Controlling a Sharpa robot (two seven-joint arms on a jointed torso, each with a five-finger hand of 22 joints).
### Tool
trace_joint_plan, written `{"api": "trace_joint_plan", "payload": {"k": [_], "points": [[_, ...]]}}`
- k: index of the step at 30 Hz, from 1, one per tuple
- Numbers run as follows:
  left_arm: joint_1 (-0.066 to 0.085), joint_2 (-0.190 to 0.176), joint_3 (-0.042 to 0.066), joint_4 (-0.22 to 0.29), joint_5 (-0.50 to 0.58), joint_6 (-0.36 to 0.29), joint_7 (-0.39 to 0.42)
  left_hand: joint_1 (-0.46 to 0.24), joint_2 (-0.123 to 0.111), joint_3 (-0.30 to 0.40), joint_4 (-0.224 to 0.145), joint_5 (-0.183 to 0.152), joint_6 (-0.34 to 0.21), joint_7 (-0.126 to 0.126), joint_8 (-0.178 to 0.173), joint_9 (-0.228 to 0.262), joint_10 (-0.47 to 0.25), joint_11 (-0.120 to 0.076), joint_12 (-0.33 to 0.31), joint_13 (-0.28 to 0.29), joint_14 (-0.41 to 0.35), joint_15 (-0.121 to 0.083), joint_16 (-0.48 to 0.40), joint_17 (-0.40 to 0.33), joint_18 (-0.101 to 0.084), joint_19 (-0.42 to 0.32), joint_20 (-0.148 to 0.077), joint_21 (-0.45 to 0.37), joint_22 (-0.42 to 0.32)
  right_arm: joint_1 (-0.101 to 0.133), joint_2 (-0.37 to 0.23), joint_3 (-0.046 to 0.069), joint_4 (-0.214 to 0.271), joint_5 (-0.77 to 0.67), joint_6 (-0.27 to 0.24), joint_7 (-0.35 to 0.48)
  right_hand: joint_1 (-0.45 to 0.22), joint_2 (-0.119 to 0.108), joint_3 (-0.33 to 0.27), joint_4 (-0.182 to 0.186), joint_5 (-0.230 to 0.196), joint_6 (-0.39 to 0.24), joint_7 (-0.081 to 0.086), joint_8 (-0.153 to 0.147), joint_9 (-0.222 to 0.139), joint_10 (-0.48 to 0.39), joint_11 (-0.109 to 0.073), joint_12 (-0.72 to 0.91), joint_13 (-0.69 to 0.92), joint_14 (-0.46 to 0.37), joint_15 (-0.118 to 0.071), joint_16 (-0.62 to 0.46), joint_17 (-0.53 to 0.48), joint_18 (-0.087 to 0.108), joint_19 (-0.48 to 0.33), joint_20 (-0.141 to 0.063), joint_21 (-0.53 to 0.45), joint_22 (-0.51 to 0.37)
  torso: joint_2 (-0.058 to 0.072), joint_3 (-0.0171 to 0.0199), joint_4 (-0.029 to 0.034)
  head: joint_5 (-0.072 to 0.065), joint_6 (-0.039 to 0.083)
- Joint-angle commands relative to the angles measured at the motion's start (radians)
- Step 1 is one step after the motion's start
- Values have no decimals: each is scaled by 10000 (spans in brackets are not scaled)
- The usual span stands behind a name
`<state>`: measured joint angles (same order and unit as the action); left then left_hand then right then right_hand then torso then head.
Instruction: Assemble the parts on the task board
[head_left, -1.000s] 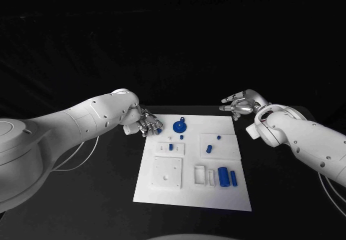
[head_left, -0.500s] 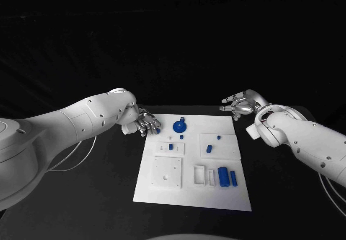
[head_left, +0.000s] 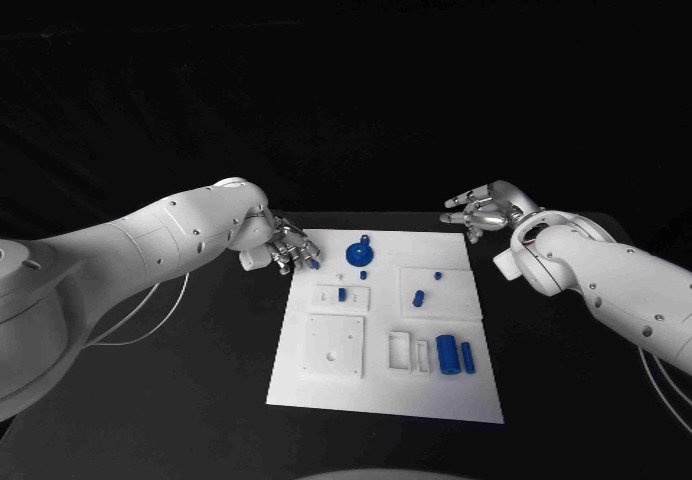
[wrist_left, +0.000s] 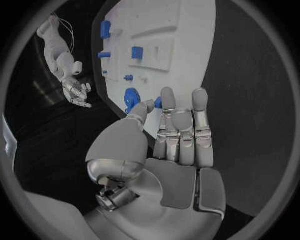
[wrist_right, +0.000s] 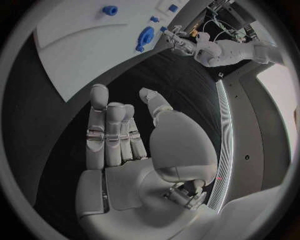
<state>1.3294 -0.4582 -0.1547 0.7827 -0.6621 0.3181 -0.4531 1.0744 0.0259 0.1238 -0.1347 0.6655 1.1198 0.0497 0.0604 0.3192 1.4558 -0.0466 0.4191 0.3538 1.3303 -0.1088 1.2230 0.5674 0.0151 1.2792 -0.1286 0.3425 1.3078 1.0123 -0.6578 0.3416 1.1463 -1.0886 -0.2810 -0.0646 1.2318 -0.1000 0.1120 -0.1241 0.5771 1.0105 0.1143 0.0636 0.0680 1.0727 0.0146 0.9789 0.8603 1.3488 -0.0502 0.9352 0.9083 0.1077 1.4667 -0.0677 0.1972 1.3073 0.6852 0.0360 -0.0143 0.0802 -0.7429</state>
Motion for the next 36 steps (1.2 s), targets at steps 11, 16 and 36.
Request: {"api": "trace_joint_plan", "payload": {"k": [11,16,36], "points": [[-82,-109,-39,157,76,211,-152,-99,21,-81,-25,-58,52,-10,67,-42,30,-41,42,-7,-48,21,2,-14,47,-5,26,-45,176,-17,-12,3,14,-66,126,57,-93,31,-48,-15,35,3,16,-8,-7,-19,-46,12,-10,21,-68,-15,0,166,276,-73,-40,123,5,-4,2,-7,-4],[-81,-140,-29,180,87,190,-186,-111,10,-113,12,-88,50,-11,67,-61,37,-44,52,-6,-41,19,5,-18,46,4,25,-49,174,-21,-21,3,16,-66,128,56,-93,31,-48,-15,35,3,16,-8,-7,-19,-46,12,-10,21,-68,-15,0,166,276,-73,-40,123,2,2,6,-3,11],[-79,-152,-25,370,132,-375,-85,1202,738,1155,-235,-2752,711,-233,348,860,475,-88,102,-61,249,-64,235,351,76,91,-45,139,203,-23,-51,3,34,-65,124,59,-78,45,-74,4,34,23,11,-7,-6,-12,-51,13,-10,24,-70,-19,-1,165,280,-76,-46,120,-4,10,2,11,9]]}}
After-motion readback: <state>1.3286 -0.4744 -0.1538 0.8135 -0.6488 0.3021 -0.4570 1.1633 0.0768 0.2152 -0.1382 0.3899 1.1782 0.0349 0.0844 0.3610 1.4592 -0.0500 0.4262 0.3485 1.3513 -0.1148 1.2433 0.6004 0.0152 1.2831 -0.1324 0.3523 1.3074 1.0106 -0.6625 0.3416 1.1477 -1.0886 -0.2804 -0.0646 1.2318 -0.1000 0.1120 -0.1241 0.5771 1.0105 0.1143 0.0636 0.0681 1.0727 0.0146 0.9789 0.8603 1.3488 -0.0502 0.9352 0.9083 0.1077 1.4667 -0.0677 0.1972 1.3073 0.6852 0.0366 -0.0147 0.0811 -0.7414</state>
